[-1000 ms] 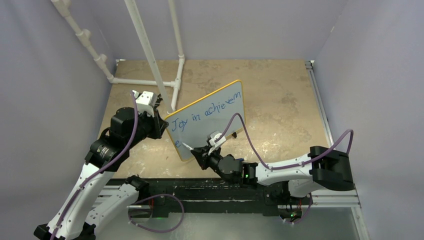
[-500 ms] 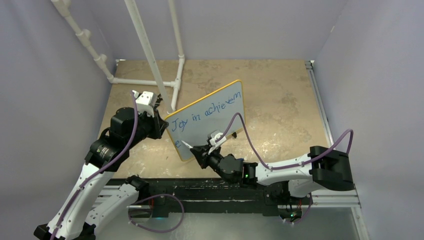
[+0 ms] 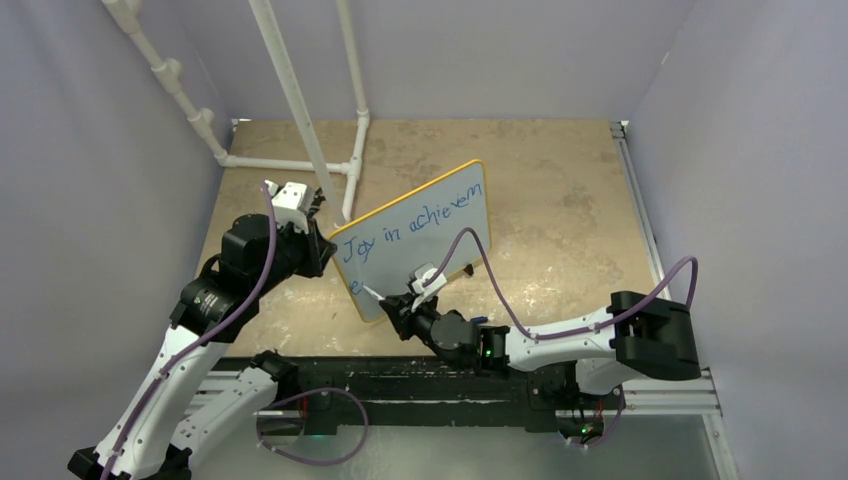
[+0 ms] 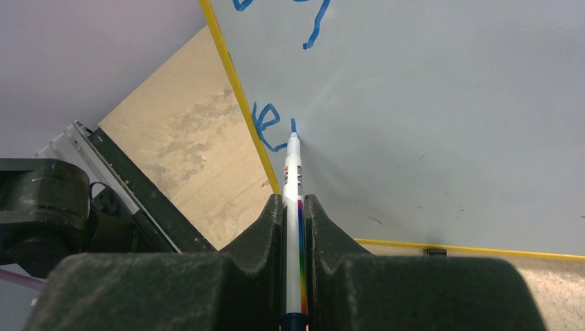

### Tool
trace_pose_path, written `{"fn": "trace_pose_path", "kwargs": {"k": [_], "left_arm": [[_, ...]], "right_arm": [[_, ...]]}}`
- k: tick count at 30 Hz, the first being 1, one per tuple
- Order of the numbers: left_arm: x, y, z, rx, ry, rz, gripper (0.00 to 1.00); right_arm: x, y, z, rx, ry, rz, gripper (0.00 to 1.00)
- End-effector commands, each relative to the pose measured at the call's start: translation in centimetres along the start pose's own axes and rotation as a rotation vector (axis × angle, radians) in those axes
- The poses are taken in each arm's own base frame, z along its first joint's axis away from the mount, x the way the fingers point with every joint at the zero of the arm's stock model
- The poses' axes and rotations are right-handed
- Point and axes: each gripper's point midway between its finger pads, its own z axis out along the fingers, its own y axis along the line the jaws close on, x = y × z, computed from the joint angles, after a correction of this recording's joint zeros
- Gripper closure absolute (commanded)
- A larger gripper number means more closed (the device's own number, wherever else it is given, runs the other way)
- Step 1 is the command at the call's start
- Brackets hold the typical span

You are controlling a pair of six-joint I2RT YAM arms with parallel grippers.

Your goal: Write a sentence on the whiteboard

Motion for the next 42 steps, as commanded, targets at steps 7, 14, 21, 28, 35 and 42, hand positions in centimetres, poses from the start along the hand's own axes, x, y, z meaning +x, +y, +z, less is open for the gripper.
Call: {"fn": "trace_pose_path", "kwargs": {"k": [7, 14, 21, 28, 35, 42], "left_arm": [[-0.5, -0.5, -0.4, 0.023, -0.024, -0.009, 1.00], [-0.5, -0.4, -0.4, 0.023, -0.022, -0.007, 1.00], [-0.5, -0.5, -0.3, 0.024, -0.021, -0.009, 1.00], [-0.4, -0.4, -0.3, 0.022, -0.018, -0.011, 1.00], [-0.5, -0.5, -0.4, 0.025, -0.021, -0.011, 1.00], [-0.5, -0.5, -0.4, 0.026, -0.022, -0.012, 1.00]], "right_arm": [[0.4, -0.1, 0.3, 0.029, 0.016, 0.013, 1.00], [-0.6, 0.3, 0.3, 0.019, -0.013, 0.027, 1.00], [-2.6, 0.9, 0.5, 0.000, -0.075, 0.033, 1.00], [-3.8, 0.8, 0.6, 0.018, -0.115, 0.027, 1.00], [-3.5, -0.1, 0.7, 0.070, -0.110, 0.027, 1.00], [-3.2, -0.8, 0.4, 0.098, -0.103, 0.034, 1.00]]}}
